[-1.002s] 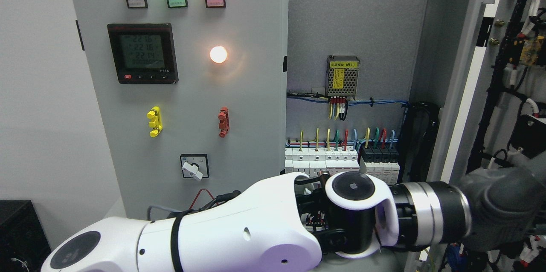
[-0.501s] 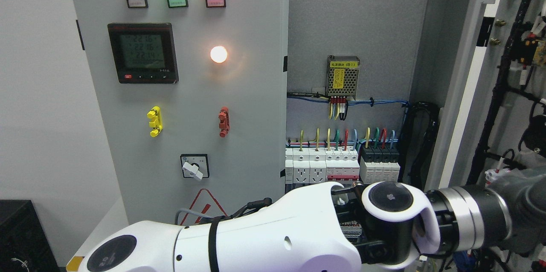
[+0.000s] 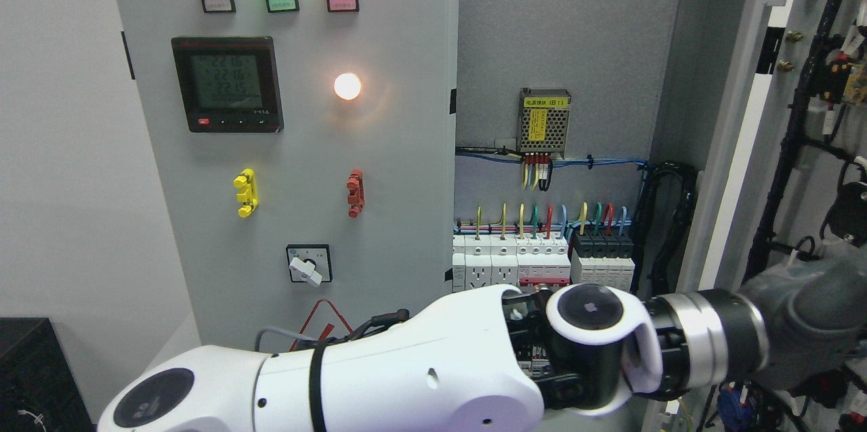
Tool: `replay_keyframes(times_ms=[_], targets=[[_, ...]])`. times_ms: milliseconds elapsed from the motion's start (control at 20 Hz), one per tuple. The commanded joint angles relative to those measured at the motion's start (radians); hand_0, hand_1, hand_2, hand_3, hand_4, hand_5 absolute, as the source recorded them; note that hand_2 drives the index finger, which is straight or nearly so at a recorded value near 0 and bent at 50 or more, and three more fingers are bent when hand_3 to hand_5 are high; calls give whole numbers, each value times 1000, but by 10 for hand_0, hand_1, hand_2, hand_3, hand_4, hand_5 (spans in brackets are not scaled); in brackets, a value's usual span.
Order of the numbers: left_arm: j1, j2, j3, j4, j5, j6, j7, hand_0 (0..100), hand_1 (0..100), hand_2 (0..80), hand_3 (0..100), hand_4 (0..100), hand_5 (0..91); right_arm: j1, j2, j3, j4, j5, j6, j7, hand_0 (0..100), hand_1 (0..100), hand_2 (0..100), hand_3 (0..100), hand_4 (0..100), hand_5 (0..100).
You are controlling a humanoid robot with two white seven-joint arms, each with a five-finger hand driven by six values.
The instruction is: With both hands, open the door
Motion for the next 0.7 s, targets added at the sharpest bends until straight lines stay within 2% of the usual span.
replay_keyframes(times_ms=[0,50,100,200,301,351,451,551,651], targets=[[104,516,-44,-284,-5,1,-80,0,0,0,0,0,0,5,1,3,-48,-25,0,-2,0,0,0,0,0,0],[144,581,-44,-314,-14,3,-114,0,0,0,0,0,0,5,-1,3,-48,-25,0,-3,0,0,0,0,0,0],[190,636,-46,-344,-51,4,-141,0,0,0,0,0,0,7,1,3,-48,-25,0,-3,0,0,0,0,0,0],[327,727,-44,-388,-190,6,-164,0,0,0,0,0,0,14,-1,3,-48,-25,0,-2,0,0,0,0,0,0],[510,829,-32,-398,-351,-5,-187,0,0,0,0,0,0,18,-1,3,-49,-25,0,-3,0,0,0,0,0,0],[611,886,-12,-396,-411,-15,-218,0,0,0,0,0,0,21,1,3,-48,-25,0,-3,0,0,0,0,0,0],[794,986,52,-385,-476,-61,-270,0,0,0,0,0,0,27,-1,3,-49,-25,-2,-2,0,0,0,0,0,0],[1011,1061,153,-349,-516,-98,-275,0,0,0,0,0,0,28,-1,0,-51,-26,-2,-2,0,0,0,0,0,0],[1244,1082,259,-246,-557,-126,-280,0,0,0,0,0,0,45,-1,-1,-93,-26,-2,-3,0,0,0,0,0,0]])
